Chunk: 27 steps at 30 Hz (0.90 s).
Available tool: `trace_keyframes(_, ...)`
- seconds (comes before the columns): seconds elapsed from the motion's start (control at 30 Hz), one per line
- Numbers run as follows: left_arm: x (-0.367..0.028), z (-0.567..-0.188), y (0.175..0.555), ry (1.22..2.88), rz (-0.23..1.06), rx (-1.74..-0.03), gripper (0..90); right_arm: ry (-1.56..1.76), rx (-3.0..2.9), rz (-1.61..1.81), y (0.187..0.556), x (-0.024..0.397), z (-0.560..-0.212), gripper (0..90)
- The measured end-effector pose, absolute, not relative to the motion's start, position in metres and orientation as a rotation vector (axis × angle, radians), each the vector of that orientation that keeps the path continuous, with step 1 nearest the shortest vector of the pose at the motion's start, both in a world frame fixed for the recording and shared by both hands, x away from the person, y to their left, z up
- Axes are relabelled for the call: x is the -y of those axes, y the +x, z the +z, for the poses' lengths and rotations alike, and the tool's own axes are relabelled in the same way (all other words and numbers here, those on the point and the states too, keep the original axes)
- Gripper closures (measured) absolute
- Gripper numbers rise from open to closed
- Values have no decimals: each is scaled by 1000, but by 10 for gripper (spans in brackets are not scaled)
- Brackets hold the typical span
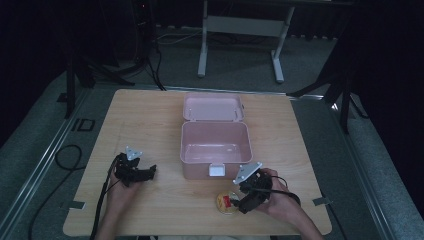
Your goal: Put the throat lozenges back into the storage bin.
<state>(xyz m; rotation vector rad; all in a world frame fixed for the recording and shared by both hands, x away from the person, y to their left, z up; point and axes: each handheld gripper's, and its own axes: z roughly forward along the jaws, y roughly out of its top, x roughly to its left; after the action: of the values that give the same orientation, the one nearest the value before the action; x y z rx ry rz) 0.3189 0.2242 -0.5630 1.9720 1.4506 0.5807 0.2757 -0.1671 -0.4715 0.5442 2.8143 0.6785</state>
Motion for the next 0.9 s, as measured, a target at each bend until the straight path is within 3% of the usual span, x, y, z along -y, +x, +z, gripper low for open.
trace_keyframes(0.9, -224, -563, 319, 1972, 581, -1451, 140, 445, -2900, 563, 278, 147, -477, 132)
